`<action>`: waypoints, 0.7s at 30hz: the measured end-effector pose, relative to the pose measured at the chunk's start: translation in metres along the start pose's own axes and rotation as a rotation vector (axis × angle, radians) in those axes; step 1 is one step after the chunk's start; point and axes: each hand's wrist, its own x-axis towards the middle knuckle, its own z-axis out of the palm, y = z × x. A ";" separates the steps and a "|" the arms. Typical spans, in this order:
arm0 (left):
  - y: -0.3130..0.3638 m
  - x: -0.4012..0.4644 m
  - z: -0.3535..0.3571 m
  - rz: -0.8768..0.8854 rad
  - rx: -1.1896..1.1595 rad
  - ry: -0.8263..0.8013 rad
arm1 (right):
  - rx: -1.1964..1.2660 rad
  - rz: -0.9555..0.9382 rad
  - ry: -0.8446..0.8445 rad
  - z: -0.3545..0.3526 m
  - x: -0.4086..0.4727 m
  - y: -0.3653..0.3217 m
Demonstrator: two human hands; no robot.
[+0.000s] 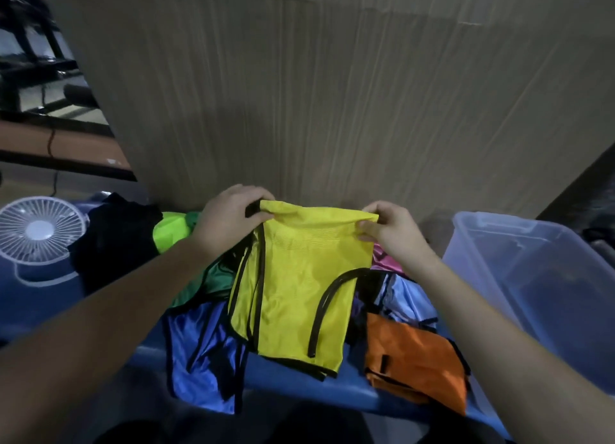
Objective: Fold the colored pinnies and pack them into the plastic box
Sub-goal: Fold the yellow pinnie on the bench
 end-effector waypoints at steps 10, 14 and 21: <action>-0.026 -0.101 0.020 0.329 0.090 -0.114 | -0.346 -0.307 -0.164 0.020 -0.067 0.032; -0.024 -0.126 0.012 0.384 0.170 -0.158 | -0.368 -0.335 -0.249 0.031 -0.100 0.032; -0.023 -0.159 0.013 0.456 0.219 -0.258 | -0.536 -0.295 -0.379 0.045 -0.144 0.054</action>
